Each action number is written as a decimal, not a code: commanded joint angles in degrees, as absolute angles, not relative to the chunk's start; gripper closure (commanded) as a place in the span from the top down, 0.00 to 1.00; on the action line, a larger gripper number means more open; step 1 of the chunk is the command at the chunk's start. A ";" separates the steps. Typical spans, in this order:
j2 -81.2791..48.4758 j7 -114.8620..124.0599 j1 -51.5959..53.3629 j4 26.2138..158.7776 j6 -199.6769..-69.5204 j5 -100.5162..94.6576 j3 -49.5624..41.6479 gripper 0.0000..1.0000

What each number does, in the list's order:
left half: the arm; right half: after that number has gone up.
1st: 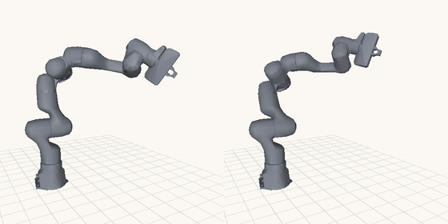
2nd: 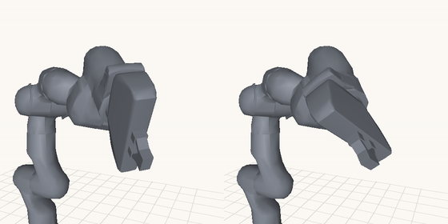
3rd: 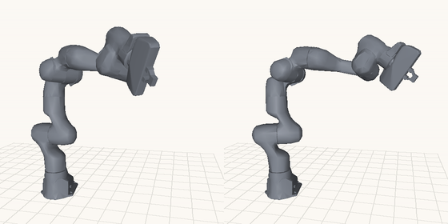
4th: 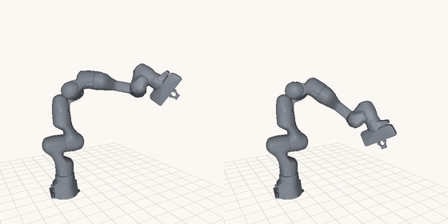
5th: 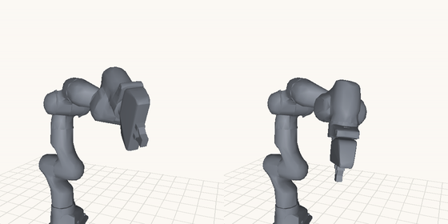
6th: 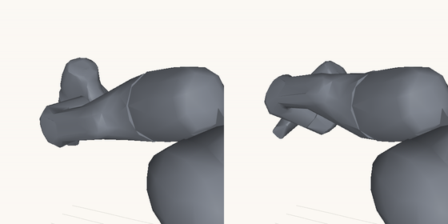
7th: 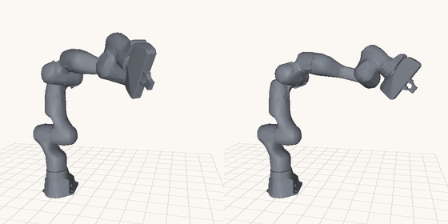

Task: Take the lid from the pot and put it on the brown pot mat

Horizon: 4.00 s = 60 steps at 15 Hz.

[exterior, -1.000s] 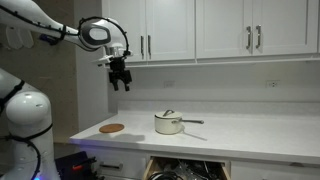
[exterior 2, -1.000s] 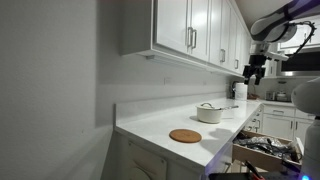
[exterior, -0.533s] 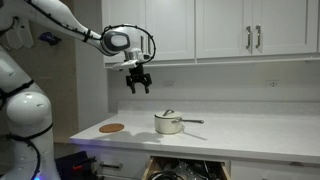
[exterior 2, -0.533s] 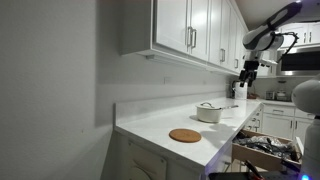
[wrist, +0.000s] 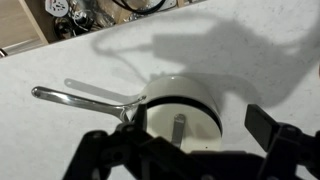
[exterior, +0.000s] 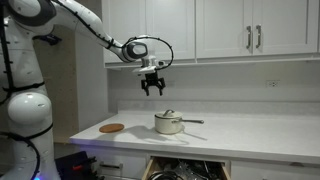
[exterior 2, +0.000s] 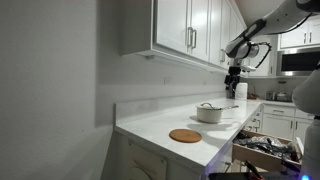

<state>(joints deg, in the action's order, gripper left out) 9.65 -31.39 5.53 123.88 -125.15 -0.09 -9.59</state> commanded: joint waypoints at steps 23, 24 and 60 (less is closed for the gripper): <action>-21.03 -28.52 -0.56 97.09 -130.75 0.55 2.24 1.00; -21.70 -27.72 -0.50 96.79 -131.08 0.19 2.27 1.00; -30.45 -10.86 1.41 89.24 -132.15 -5.28 1.95 0.06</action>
